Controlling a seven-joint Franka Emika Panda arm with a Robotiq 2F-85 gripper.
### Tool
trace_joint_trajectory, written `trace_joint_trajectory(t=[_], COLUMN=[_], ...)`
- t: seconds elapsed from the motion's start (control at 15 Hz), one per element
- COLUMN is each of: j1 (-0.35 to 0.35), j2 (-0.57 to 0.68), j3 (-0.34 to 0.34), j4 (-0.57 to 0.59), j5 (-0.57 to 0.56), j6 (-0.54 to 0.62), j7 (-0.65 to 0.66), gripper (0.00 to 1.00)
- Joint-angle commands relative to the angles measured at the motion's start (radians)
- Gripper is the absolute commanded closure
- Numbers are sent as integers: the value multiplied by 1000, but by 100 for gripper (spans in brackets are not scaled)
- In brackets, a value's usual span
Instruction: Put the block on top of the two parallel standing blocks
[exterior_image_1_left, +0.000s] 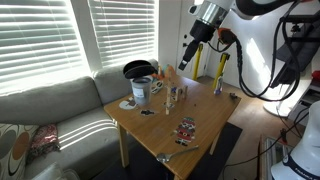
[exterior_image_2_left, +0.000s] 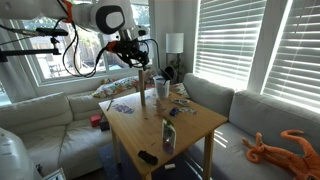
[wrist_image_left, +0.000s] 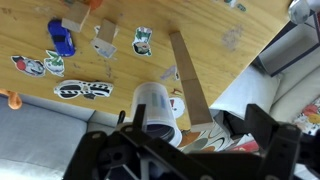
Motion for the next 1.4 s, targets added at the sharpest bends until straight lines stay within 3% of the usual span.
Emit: trace_joint_trajectory(t=[0.0, 0.33, 0.6, 0.87, 0.93, 1.0, 1.33], j1=[-7, -9, 2, 14, 17, 18, 3], j2=[23, 29, 8, -7, -14, -20, -63], j3=[44, 85, 81, 68, 67, 67, 75], j4=[-44, -144, -224, -270, -277, -285, -322], j5=[-41, -155, -125, -95, -94, -94, -126], j6=[69, 251, 420, 492, 495, 501, 552], j7=[-3, 17, 8, -11, -12, -15, 14], gripper=[0, 0, 0, 0, 18, 28, 64])
